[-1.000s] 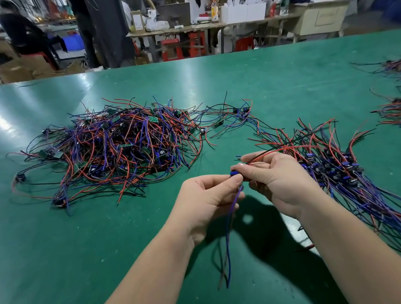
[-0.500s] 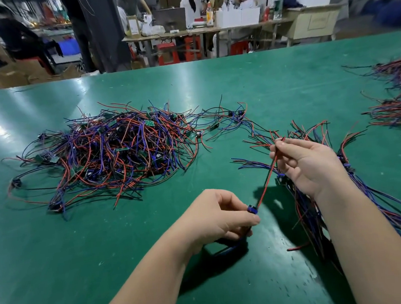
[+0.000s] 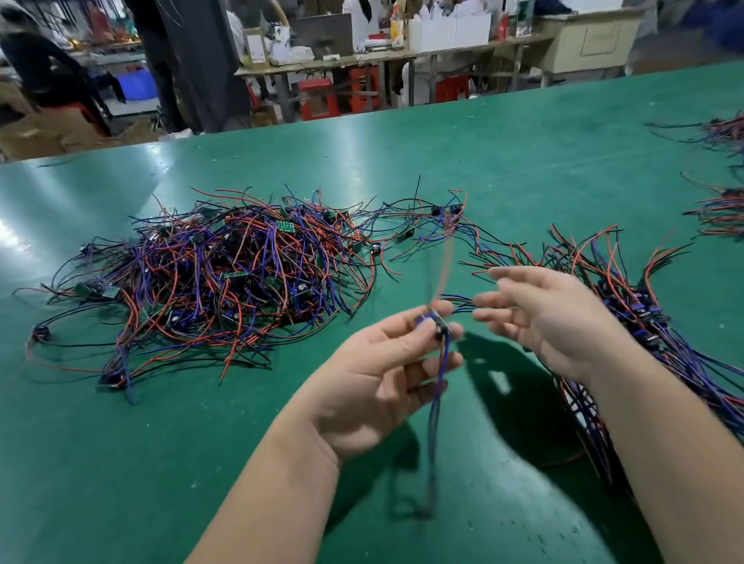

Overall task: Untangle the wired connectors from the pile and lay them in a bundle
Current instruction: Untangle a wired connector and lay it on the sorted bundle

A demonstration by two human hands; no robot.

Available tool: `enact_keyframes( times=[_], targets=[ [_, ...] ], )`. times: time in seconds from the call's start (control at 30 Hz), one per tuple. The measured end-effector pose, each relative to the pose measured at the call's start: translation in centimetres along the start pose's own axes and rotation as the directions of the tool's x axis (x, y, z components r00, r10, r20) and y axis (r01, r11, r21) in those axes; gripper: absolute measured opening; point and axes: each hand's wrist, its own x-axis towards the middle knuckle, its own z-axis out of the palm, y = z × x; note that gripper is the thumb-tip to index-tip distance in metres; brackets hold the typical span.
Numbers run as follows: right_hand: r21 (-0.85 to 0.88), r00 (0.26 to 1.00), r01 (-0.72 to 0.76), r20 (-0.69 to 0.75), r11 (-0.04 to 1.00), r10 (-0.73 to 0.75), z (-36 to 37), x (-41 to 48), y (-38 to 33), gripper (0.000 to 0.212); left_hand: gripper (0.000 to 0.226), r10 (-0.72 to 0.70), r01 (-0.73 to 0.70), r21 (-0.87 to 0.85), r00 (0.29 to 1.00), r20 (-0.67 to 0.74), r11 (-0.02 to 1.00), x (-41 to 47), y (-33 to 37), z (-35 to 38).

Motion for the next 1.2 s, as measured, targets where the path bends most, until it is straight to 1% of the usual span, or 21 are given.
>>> enact_keyframes(
  times=[0.07,0.13,0.17,0.23,0.27,0.33,0.4,0.47,0.53,0.6,0.73,0.83,0.87,0.93,1.0,1.03,1.07,1.1,1.13,1.17,1.2],
  targets=[
    [-0.160,0.992,0.055,0.117,0.986,-0.037,0.4,-0.5,0.7,0.027,0.016,0.084,-0.095,-0.177,0.994,-0.066,0.980,0.2,0.1,0.1],
    [-0.239,0.956,0.132,0.289,0.962,-0.059,1.2,-1.2,0.9,0.036,0.021,0.135,-0.178,-0.286,0.977,-0.165,0.941,0.5,0.2,0.1],
    [-0.223,0.927,0.163,0.369,0.961,-0.072,1.6,-1.6,1.0,0.036,0.028,0.140,-0.199,-0.309,0.969,-0.203,0.930,0.7,0.1,0.1],
    [-0.110,0.873,0.204,0.469,0.973,-0.130,2.5,-2.1,1.2,0.032,0.038,0.120,-0.198,-0.326,0.962,-0.244,0.924,0.8,0.0,0.3],
    [-0.049,0.862,0.223,0.477,0.974,-0.174,2.9,-2.2,1.4,0.029,0.043,0.107,-0.187,-0.319,0.962,-0.252,0.929,0.8,-0.1,0.4],
    [0.012,0.874,0.273,0.415,0.962,-0.253,3.5,-2.2,1.7,0.023,0.052,0.101,-0.178,-0.254,0.952,-0.289,0.951,0.8,-0.2,0.4],
    [0.048,0.898,0.287,0.333,0.957,-0.286,3.8,-2.3,1.6,0.015,0.047,0.098,-0.168,-0.181,0.934,-0.342,0.969,0.9,-0.4,0.4],
    [0.138,0.921,0.223,0.294,0.965,-0.255,3.9,-2.3,1.5,0.016,0.041,0.081,-0.146,-0.158,0.931,-0.356,0.977,0.9,-0.6,0.5],
    [0.206,0.940,0.138,0.280,0.969,-0.194,4.0,-2.5,1.4,0.014,0.032,0.088,-0.145,-0.159,0.942,-0.323,0.977,0.9,-0.9,0.8],
    [0.235,0.953,0.087,0.262,0.968,-0.149,4.2,-2.6,1.5,0.013,0.025,0.113,-0.161,-0.156,0.954,-0.277,0.975,0.9,-1.3,1.0],
    [0.254,0.969,0.033,0.227,0.967,-0.093,4.8,-2.7,1.6,0.016,0.039,0.142,-0.174,-0.091,0.949,-0.281,0.981,1.2,-1.9,1.1],
    [0.258,0.977,0.021,0.200,0.966,-0.074,5.0,-2.7,1.6,0.018,0.034,0.213,-0.225,0.000,0.924,-0.319,0.974,1.4,-2.2,1.1],
    [0.283,0.977,0.013,0.201,0.959,-0.072,5.0,-2.6,1.6,0.016,0.032,0.271,-0.265,0.062,0.909,-0.317,0.962,1.3,-2.2,1.3],
    [0.342,0.979,-0.006,0.195,0.940,-0.065,4.6,-2.4,1.2,0.012,0.033,0.426,-0.351,0.287,0.865,-0.266,0.892,1.2,-2.1,1.0],
    [0.358,0.979,-0.032,0.200,0.933,-0.043,4.0,-2.1,0.7,0.012,0.023,0.558,-0.382,0.564,0.812,-0.173,0.732,1.1,-1.7,0.5],
    [0.354,0.976,-0.049,0.217,0.934,-0.031,3.5,-2.1,0.3,0.013,0.019,0.590,-0.382,0.648,0.797,-0.130,0.659,1.0,-1.4,0.3],
    [0.347,0.969,-0.067,0.244,0.936,-0.021,3.0,-2.1,0.0,0.015,0.022,0.613,-0.382,0.690,0.782,-0.114,0.615,0.9,-1.2,0.1],
    [0.334,0.960,-0.079,0.281,0.939,-0.019,2.6,-2.1,-0.3,0.016,0.027,0.632,-0.388,0.690,0.764,-0.129,0.611,0.9,-1.0,-0.1],
    [0.312,0.947,-0.084,0.321,0.946,-0.022,2.3,-2.1,-0.4,0.017,0.026,0.629,-0.389,0.649,0.756,-0.180,0.654,0.8,-0.7,-0.1],
    [0.278,0.934,-0.082,0.355,0.957,-0.023,2.0,-2.2,-0.5,0.017,0.019,0.584,-0.387,0.553,0.777,-0.235,0.738,0.7,-0.5,-0.1],
    [0.232,0.925,-0.077,0.380,0.970,-0.018,1.9,-2.3,-0.4,0.016,0.012,0.501,-0.356,0.441,0.821,-0.275,0.824,0.6,-0.3,0.2]
  ],
)
